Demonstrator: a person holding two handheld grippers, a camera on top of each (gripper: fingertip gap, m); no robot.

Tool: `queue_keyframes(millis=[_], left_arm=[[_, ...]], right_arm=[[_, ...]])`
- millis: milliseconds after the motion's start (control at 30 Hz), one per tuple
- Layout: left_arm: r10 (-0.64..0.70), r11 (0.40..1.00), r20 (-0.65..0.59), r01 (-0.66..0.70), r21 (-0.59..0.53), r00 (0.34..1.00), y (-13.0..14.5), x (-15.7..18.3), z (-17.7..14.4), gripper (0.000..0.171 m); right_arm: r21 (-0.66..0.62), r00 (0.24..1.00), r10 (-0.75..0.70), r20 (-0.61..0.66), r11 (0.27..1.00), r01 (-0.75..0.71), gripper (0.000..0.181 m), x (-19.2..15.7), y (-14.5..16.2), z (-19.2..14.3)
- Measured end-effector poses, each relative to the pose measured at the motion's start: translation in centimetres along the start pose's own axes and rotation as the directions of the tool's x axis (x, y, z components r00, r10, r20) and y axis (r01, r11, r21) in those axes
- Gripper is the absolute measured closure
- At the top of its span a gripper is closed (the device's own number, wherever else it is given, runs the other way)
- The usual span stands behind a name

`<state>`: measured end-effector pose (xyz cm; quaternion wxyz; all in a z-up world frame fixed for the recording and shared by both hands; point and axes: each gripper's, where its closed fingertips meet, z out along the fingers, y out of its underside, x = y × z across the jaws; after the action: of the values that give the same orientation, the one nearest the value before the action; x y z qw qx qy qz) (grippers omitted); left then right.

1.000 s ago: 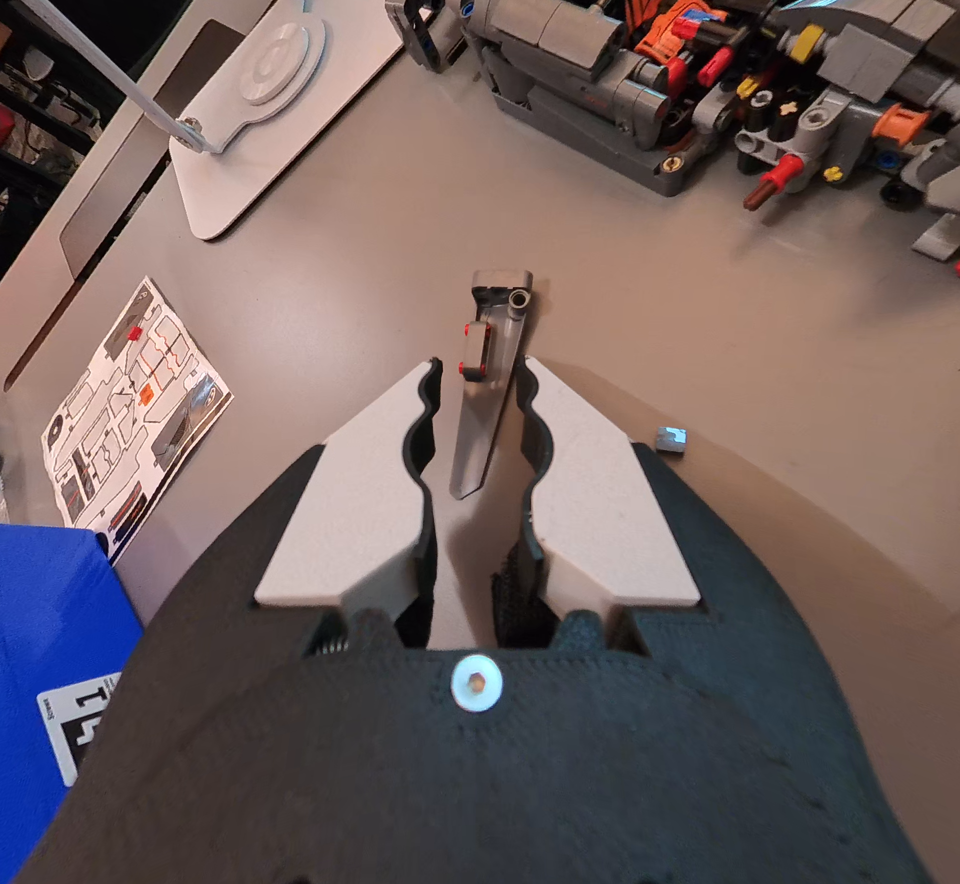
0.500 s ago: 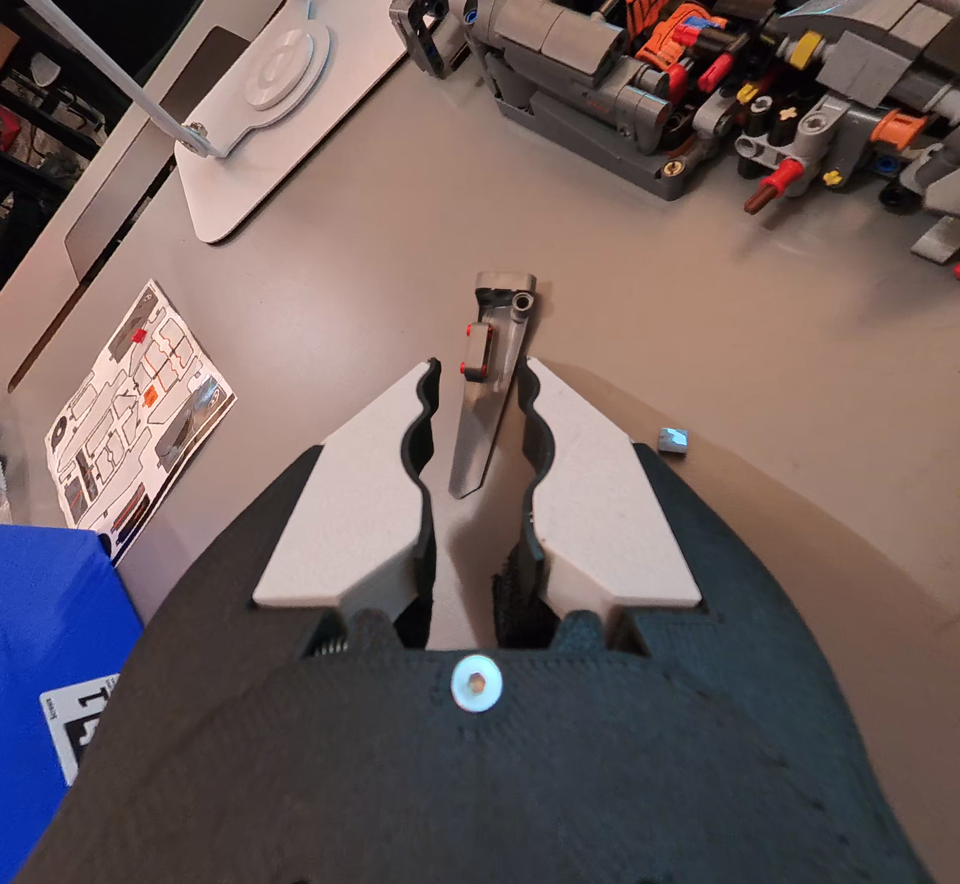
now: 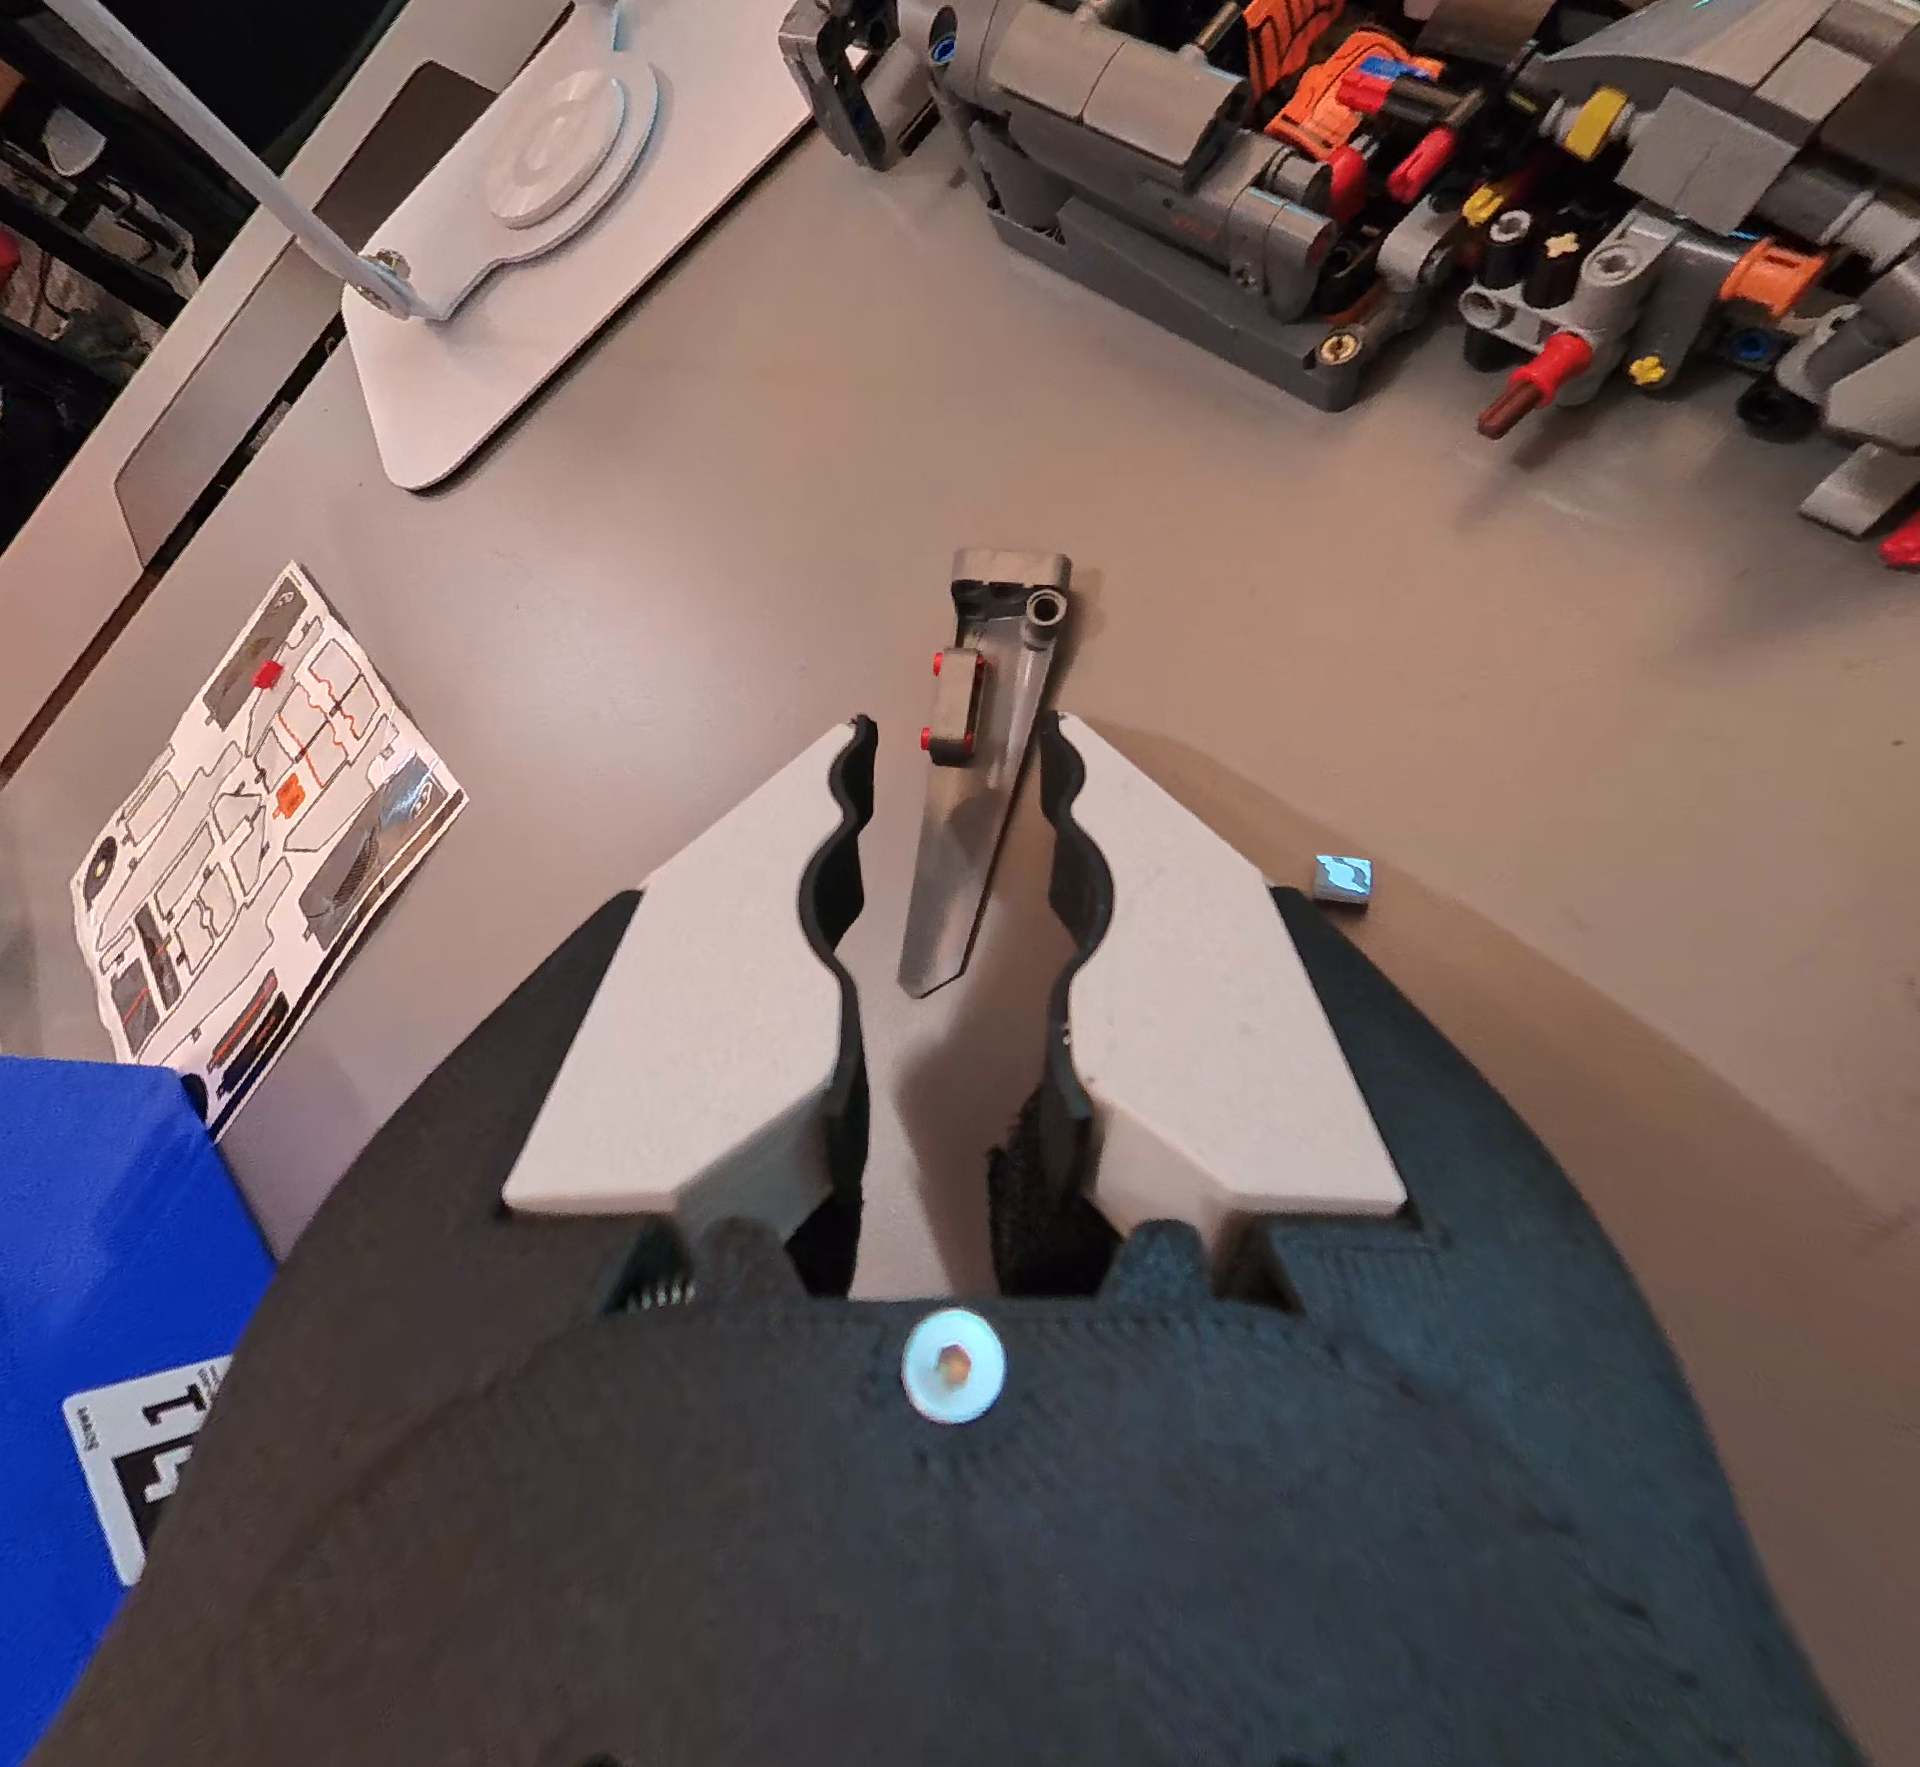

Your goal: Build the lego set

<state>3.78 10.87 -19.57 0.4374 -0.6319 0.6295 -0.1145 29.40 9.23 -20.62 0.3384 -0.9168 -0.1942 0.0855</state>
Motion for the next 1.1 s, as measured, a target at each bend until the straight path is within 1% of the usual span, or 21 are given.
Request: queue_keyframes(millis=[167,267,400,567,667,800,900,1033,1100], left_arm=[[0.000,1.000,0.004,0.000,0.001,1.000,0.0,-0.1,0.0,0.141],[-0.013,1.000,0.023,0.012,0.019,1.000,-0.2,-0.5,-0.2,0.138],[-0.051,0.996,0.035,0.048,0.079,0.998,-0.8,-1.0,-0.9,0.137],[-0.041,0.996,0.053,0.036,0.085,0.998,-1.0,-1.1,-1.0,0.136],[-0.027,0.994,0.080,0.019,0.107,0.996,-1.6,-1.3,-1.5,0.136],[-0.029,0.985,0.137,0.005,0.173,0.990,-3.1,-2.1,-3.3,0.138],[-0.060,0.969,0.109,0.031,0.247,0.992,-5.2,-1.7,-4.5,0.138],[-0.006,0.953,0.095,-0.023,0.302,0.995,-8.1,-0.3,-5.5,0.138],[0.016,0.942,0.071,-0.038,0.333,0.997,-9.6,0.8,-5.7,0.138]], right_arm=[[-0.001,1.000,-0.012,0.007,1.000,0.012,0.168,0.0,0.0,-0.2],[0.014,1.000,-0.002,0.012,1.000,0.002,0.167,-0.3,0.0,-1.0],[0.062,1.000,-0.003,0.009,0.998,0.003,0.168,-1.1,-0.4,-3.5],[0.147,1.000,-0.008,0.006,0.989,0.007,0.168,-2.9,-1.4,-7.2],[0.199,1.000,-0.021,0.002,0.980,0.020,0.168,-4.6,-2.1,-9.2],[0.242,0.997,-0.076,-0.016,0.967,0.078,0.168,-7.2,-2.8,-11.0],[0.250,0.993,-0.120,-0.019,0.961,0.121,0.168,-9.2,-3.1,-11.8],[0.293,0.988,-0.138,0.064,0.949,0.114,0.168,-12.2,-3.9,-12.5],[0.306,0.985,-0.147,0.085,0.945,0.115,0.168,-13.3,-4.1,-12.7]])
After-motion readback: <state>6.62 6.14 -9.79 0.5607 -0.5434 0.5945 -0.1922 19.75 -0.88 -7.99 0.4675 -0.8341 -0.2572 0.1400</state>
